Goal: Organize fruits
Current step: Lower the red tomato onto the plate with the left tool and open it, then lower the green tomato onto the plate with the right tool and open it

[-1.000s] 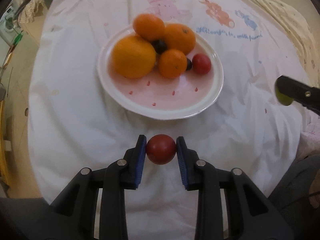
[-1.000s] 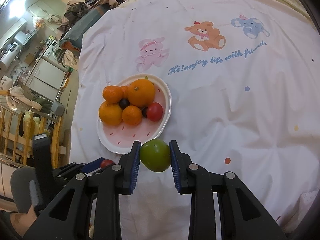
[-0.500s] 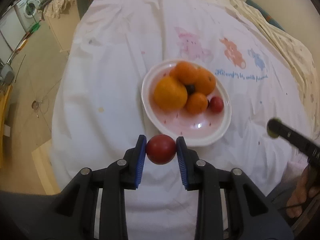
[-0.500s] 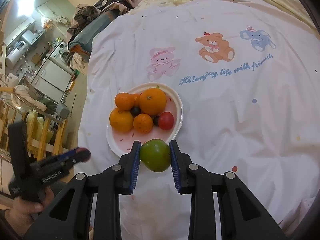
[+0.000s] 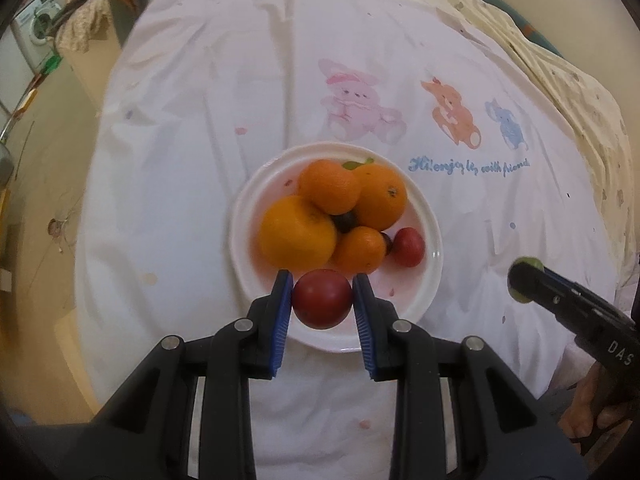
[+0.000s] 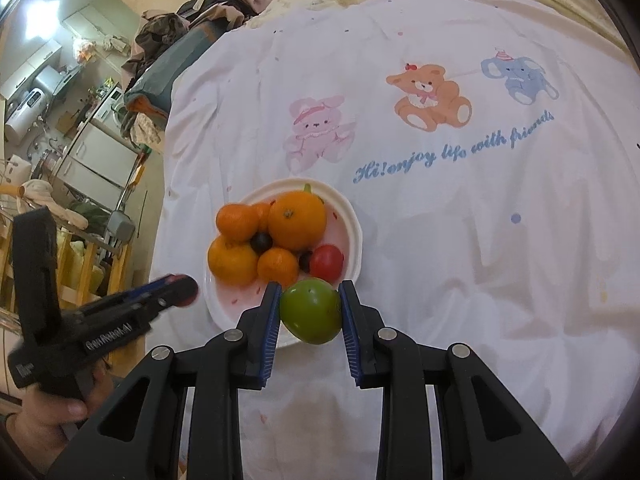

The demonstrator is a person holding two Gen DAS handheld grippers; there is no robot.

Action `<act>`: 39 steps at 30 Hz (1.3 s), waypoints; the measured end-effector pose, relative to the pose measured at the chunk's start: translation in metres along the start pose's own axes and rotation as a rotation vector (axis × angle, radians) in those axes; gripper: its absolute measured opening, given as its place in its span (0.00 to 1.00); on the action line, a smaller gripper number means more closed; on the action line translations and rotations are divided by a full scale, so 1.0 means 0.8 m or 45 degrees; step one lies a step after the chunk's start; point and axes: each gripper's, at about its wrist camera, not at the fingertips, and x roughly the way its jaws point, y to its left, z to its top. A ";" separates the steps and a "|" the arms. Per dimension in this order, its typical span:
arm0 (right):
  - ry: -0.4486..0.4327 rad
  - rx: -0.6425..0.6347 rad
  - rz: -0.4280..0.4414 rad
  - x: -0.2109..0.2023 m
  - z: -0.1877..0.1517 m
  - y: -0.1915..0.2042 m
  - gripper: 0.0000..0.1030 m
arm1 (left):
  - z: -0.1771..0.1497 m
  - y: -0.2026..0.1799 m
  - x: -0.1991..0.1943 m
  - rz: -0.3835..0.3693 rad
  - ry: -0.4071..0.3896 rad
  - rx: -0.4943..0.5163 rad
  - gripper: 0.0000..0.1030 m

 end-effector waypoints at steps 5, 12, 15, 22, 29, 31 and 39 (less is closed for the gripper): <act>0.030 0.039 0.003 0.011 0.003 -0.006 0.30 | -0.003 -0.018 0.034 -0.035 0.086 0.023 0.26; 0.076 0.018 -0.020 0.023 -0.005 -0.004 0.30 | -0.004 -0.007 0.053 -0.012 0.095 -0.019 0.26; 0.084 0.013 -0.025 0.026 -0.006 -0.003 0.30 | -0.001 0.000 0.059 -0.019 0.104 -0.049 0.26; 0.096 0.017 -0.039 0.028 -0.007 -0.004 0.30 | 0.001 0.006 0.069 -0.012 0.130 -0.050 0.26; 0.094 0.028 -0.050 0.027 -0.007 -0.008 0.30 | -0.002 -0.003 0.055 0.030 0.090 -0.015 0.87; 0.083 0.033 -0.047 0.023 -0.007 -0.008 0.30 | -0.002 -0.006 0.048 0.030 0.102 0.006 0.87; 0.083 0.036 -0.044 0.017 0.002 0.000 0.30 | -0.001 0.008 -0.020 0.166 -0.038 0.027 0.87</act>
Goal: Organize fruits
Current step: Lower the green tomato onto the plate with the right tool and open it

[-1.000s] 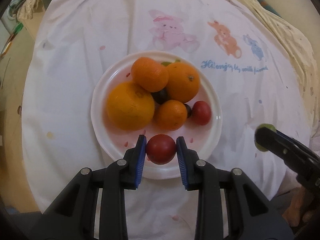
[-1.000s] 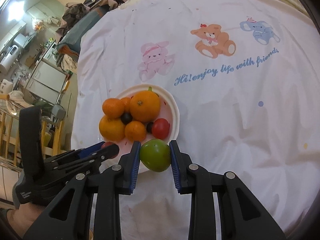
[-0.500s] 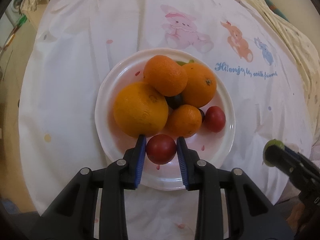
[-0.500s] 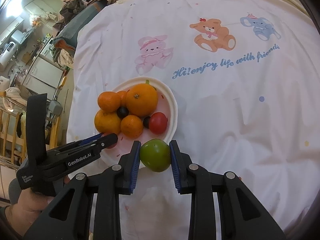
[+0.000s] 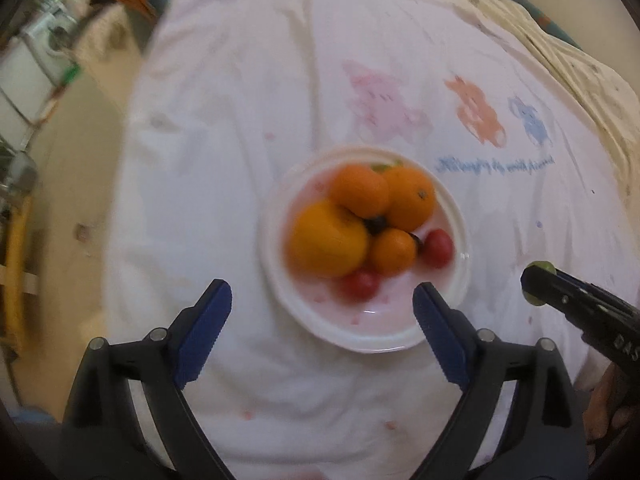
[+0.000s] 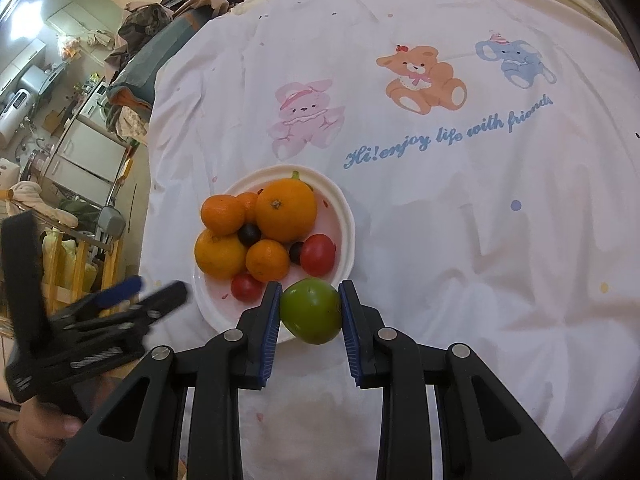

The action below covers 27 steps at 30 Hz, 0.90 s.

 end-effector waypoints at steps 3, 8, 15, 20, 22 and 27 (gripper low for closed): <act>0.013 -0.006 0.010 0.006 0.006 0.007 0.30 | -0.004 0.015 -0.020 0.027 -0.039 0.018 0.87; 0.083 0.021 0.091 0.031 0.013 0.018 0.30 | -0.020 0.042 -0.031 0.043 -0.065 0.012 0.88; 0.163 0.033 0.072 0.083 0.012 0.027 0.30 | -0.031 0.057 -0.020 -0.003 -0.024 -0.067 0.89; 0.207 -0.010 0.037 0.114 0.007 0.034 0.30 | -0.033 0.054 -0.015 -0.021 -0.011 -0.071 0.97; 0.223 -0.027 0.014 0.124 0.006 0.033 0.30 | -0.033 0.052 -0.012 -0.016 -0.009 -0.061 0.99; 0.246 -0.065 -0.008 0.135 0.002 0.034 0.33 | -0.034 0.051 -0.005 -0.017 0.015 -0.066 0.99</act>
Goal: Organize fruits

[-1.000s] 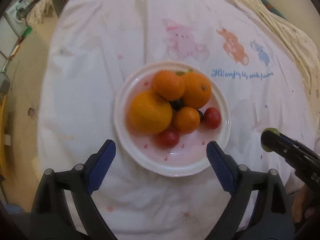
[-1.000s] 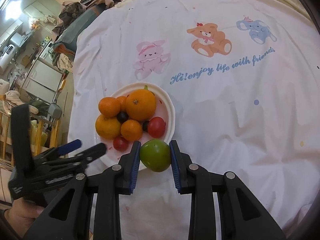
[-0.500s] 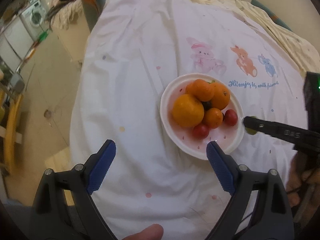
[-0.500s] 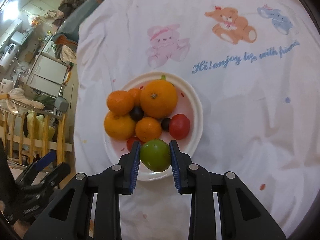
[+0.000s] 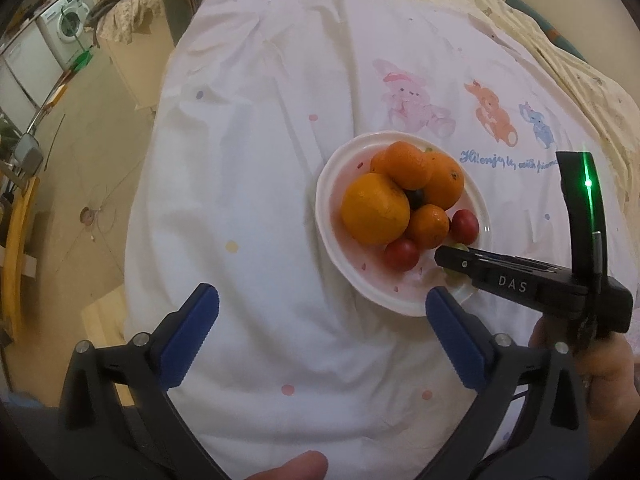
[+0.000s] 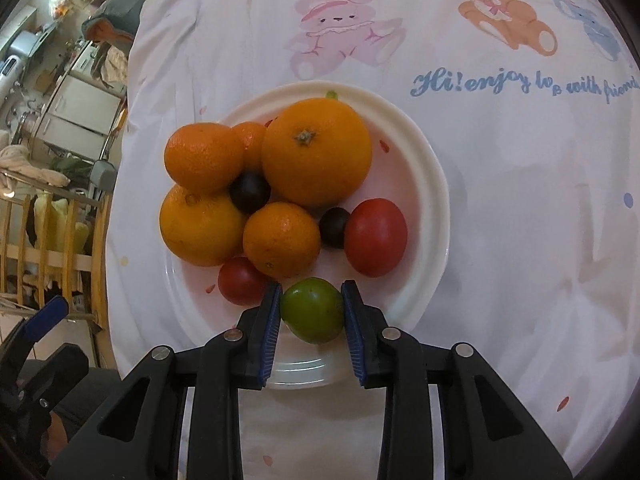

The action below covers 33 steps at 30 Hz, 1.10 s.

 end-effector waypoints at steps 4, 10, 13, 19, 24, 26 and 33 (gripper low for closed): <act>-0.018 -0.011 0.003 -0.005 0.000 0.003 0.65 | 0.000 0.001 0.005 0.006 0.011 -0.001 0.99; -0.118 0.016 0.038 -0.044 -0.003 0.001 0.77 | -0.001 0.007 -0.003 0.012 -0.019 -0.005 0.99; -0.167 0.045 0.037 -0.077 -0.010 0.000 0.84 | -0.004 0.009 -0.020 -0.017 -0.055 0.003 0.99; -0.305 0.021 -0.014 -0.140 -0.048 0.005 0.92 | -0.022 0.012 -0.056 -0.051 -0.155 -0.002 0.99; -0.397 0.013 -0.058 -0.167 -0.089 0.013 0.98 | -0.040 0.015 -0.070 -0.074 -0.206 -0.001 1.00; -0.425 0.015 -0.063 -0.173 -0.105 0.017 1.00 | -0.051 0.016 -0.074 -0.075 -0.224 0.001 1.00; -0.580 -0.119 -0.243 -0.176 -0.141 0.043 1.00 | -0.079 0.000 -0.089 0.015 -0.333 0.104 1.00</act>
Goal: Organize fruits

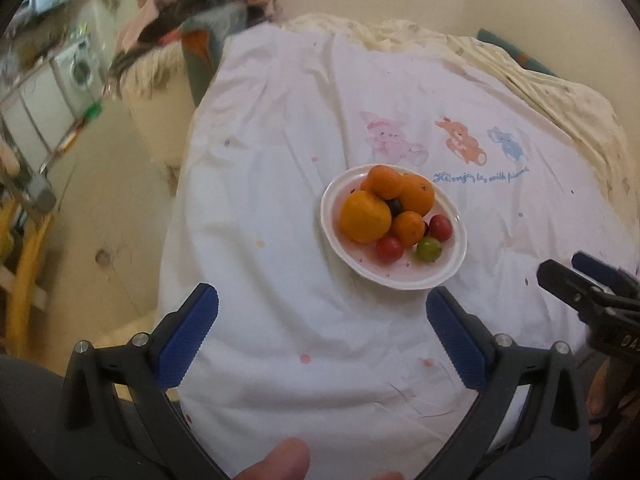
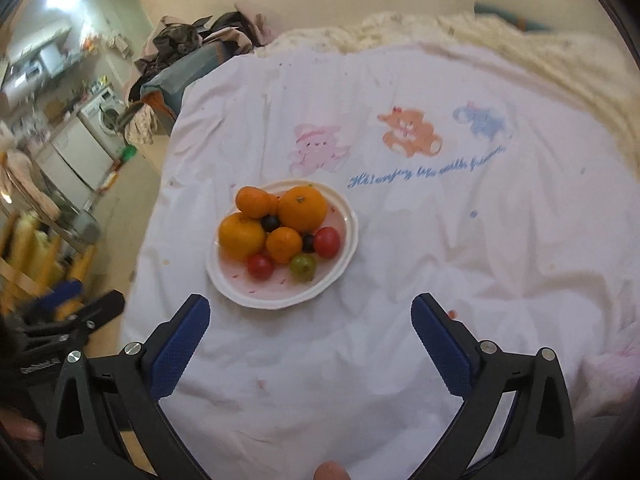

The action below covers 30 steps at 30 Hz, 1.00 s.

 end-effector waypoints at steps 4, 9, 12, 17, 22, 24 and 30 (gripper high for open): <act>-0.064 -0.050 -0.050 -0.001 -0.011 0.003 1.00 | -0.005 0.005 -0.003 0.011 -0.102 -0.023 1.00; -0.120 -0.014 -0.081 0.001 -0.007 0.001 1.00 | 0.006 0.011 0.002 0.033 -0.150 -0.049 1.00; -0.144 -0.019 -0.103 0.000 -0.005 0.002 1.00 | 0.005 0.014 0.001 0.004 -0.142 -0.068 1.00; -0.145 -0.007 -0.092 -0.001 -0.006 0.003 1.00 | 0.002 0.008 -0.003 -0.002 -0.157 -0.042 1.00; -0.163 -0.005 -0.102 -0.003 -0.004 0.005 1.00 | 0.002 0.009 0.000 0.002 -0.145 -0.053 1.00; -0.167 -0.006 -0.103 -0.004 -0.004 0.006 1.00 | 0.003 0.010 0.001 -0.003 -0.137 -0.063 1.00; -0.175 -0.013 -0.106 -0.005 -0.003 0.007 1.00 | 0.002 0.011 0.001 -0.007 -0.133 -0.069 1.00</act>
